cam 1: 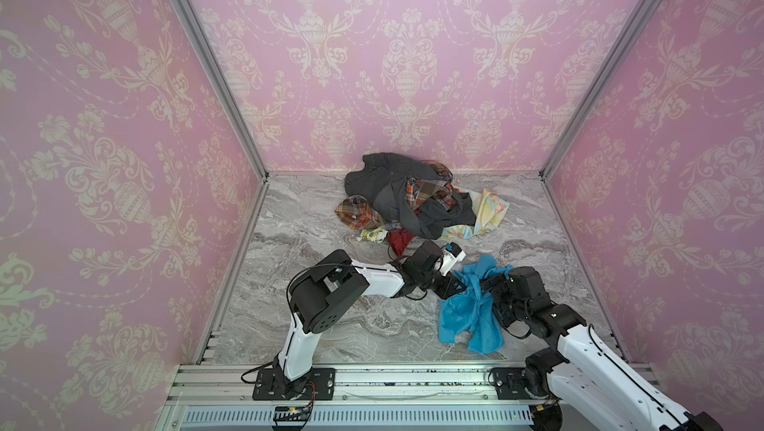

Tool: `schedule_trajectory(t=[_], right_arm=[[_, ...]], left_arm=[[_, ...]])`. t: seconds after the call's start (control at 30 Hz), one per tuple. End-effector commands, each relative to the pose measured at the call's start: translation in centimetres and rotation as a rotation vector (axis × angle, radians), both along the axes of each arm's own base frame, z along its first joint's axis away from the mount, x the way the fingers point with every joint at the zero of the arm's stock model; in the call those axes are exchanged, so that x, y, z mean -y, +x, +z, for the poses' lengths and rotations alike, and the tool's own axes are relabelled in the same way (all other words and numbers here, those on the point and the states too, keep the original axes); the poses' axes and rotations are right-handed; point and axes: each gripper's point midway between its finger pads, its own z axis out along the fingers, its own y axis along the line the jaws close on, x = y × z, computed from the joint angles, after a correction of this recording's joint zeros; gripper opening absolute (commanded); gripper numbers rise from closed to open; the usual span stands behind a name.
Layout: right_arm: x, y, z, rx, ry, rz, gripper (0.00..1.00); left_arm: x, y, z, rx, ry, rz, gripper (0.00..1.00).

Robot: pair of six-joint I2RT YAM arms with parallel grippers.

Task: Pick out a specific cloth from the pile

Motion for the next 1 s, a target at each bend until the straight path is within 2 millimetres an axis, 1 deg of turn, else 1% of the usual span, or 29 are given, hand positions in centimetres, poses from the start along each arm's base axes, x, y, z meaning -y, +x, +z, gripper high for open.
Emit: schedule_trajectory(t=[0.0, 0.2, 0.3, 0.37, 0.4, 0.53, 0.67, 0.8, 0.97], right_arm=[[0.6, 0.6, 1.4, 0.013, -0.035, -0.022, 0.89], [1.7, 0.0, 1.3, -0.038, -0.110, -0.025, 0.89], [2.0, -0.1, 1.4, -0.044, -0.130, -0.035, 0.89], [2.2, -0.1, 1.6, -0.048, -0.153, -0.025, 0.90], [2.4, 0.0, 1.8, -0.050, -0.169, -0.019, 0.90], [2.7, 0.4, 2.7, -0.041, -0.223, 0.008, 0.90], [3.1, 0.8, 3.6, -0.037, -0.279, 0.036, 0.91], [4.0, 1.3, 5.5, -0.020, -0.383, 0.076, 0.93], [4.6, 1.9, 7.9, -0.013, -0.485, 0.140, 0.96]], left_arm=[[0.9, -2.1, 0.7, -0.020, -0.009, -0.108, 0.17], [1.4, -3.9, 0.8, -0.039, -0.011, -0.194, 0.19], [1.5, -3.9, 0.8, -0.030, -0.001, -0.198, 0.20], [1.2, -3.5, 0.7, -0.004, 0.012, -0.178, 0.21], [1.0, -3.3, 0.7, 0.014, 0.021, -0.164, 0.24], [0.2, -2.3, 0.3, 0.074, 0.066, -0.113, 0.41], [-0.4, -1.1, 0.7, 0.138, 0.082, -0.049, 0.57], [-0.5, -0.8, 2.2, 0.180, 0.052, -0.034, 0.70], [-0.3, -1.2, 5.0, 0.202, -0.022, -0.053, 0.76]])
